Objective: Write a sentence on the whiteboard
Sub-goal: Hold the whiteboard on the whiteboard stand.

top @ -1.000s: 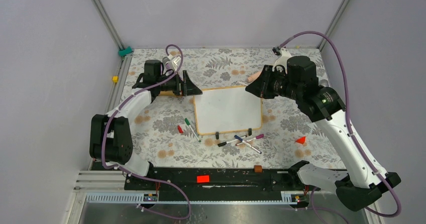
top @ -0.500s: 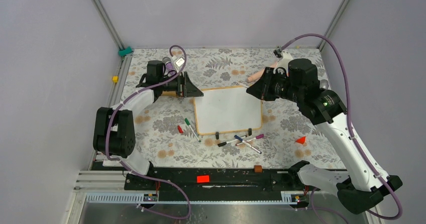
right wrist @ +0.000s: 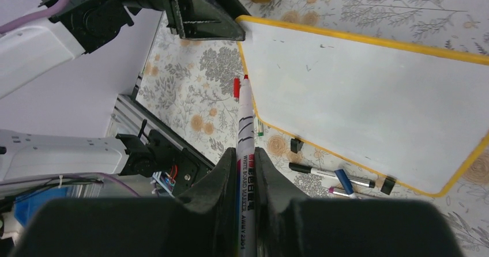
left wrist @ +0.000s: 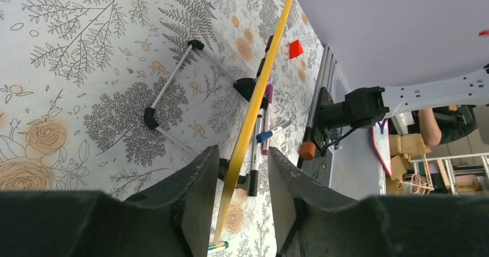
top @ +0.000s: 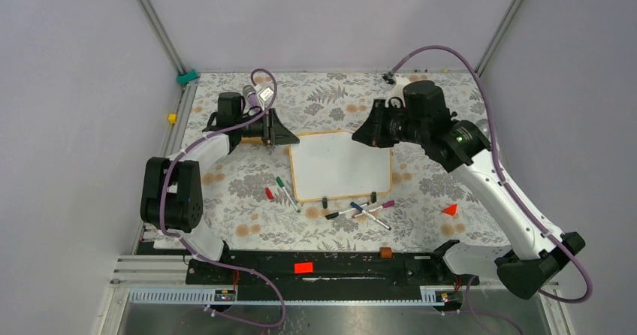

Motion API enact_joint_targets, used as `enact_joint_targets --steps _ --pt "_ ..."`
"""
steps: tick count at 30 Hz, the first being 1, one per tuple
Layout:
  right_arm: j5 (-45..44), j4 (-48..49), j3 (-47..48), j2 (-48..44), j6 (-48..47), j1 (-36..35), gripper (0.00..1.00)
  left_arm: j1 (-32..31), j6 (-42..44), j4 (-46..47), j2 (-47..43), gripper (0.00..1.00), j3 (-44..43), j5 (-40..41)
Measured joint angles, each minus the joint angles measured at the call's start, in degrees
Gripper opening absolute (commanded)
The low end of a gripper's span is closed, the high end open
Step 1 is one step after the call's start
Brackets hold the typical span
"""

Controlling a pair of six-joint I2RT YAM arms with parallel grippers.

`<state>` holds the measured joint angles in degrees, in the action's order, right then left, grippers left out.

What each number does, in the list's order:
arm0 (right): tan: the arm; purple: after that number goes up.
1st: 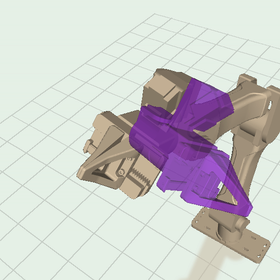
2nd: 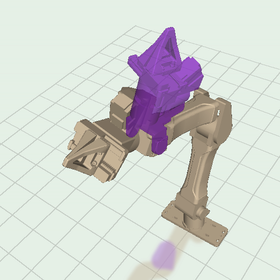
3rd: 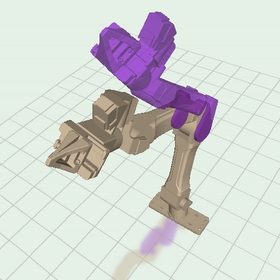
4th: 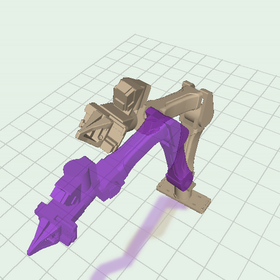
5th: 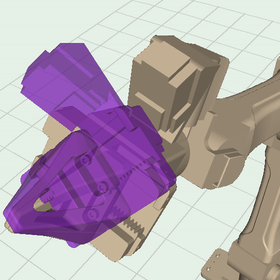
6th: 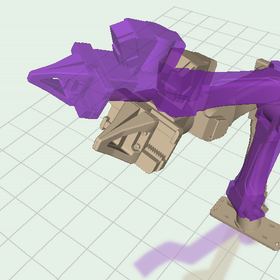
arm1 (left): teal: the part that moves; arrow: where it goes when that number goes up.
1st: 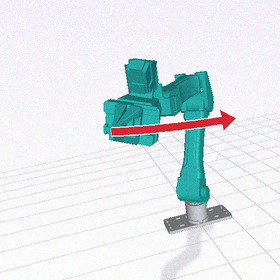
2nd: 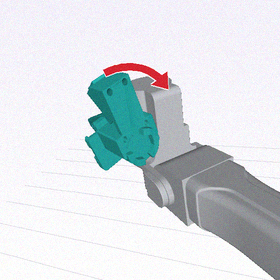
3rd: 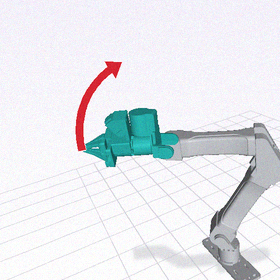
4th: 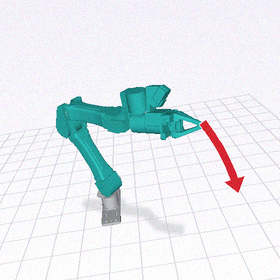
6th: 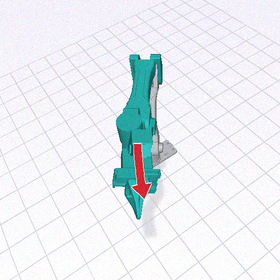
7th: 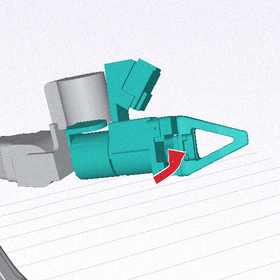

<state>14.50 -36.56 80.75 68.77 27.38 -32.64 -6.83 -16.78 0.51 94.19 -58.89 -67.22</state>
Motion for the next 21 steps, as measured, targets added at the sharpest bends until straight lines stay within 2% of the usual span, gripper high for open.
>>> enact_joint_targets --steps 3,8,10,13,15,17,21 --pt "-0.04 0.26 1.38 2.58 -0.33 -2.29 0.0 0.22 -3.76 6.21 0.2 0.25 2.43 -0.63" --pt "-0.02 1.16 2.47 4.92 -0.55 -4.15 0.0 0.28 -15.93 23.08 2.01 0.24 6.58 -2.21" --pt "-0.02 1.38 3.04 5.68 -0.68 -4.52 0.0 0.33 -22.6 32.85 3.63 0.24 8.0 -3.15" --pt "-0.09 1.38 3.74 6.45 -1.11 -5.01 0.0 0.57 -34.62 53.07 8.17 0.25 9.46 -5.68" --pt "-0.28 1.38 4.02 6.93 -1.49 -5.55 0.0 0.83 -41.55 62.4 10.86 0.25 9.46 -6.69" --pt "-0.42 1.4 4.52 7.72 -1.73 -6.29 0.0 1.11 -46.71 68.37 12.57 0.25 9.46 -7.45" --pt "-1.2 1.57 5.25 9.31 -2.12 -7.8 0.0 1.33 -51.01 74.47 12.92 0.25 9.49 -8.55"
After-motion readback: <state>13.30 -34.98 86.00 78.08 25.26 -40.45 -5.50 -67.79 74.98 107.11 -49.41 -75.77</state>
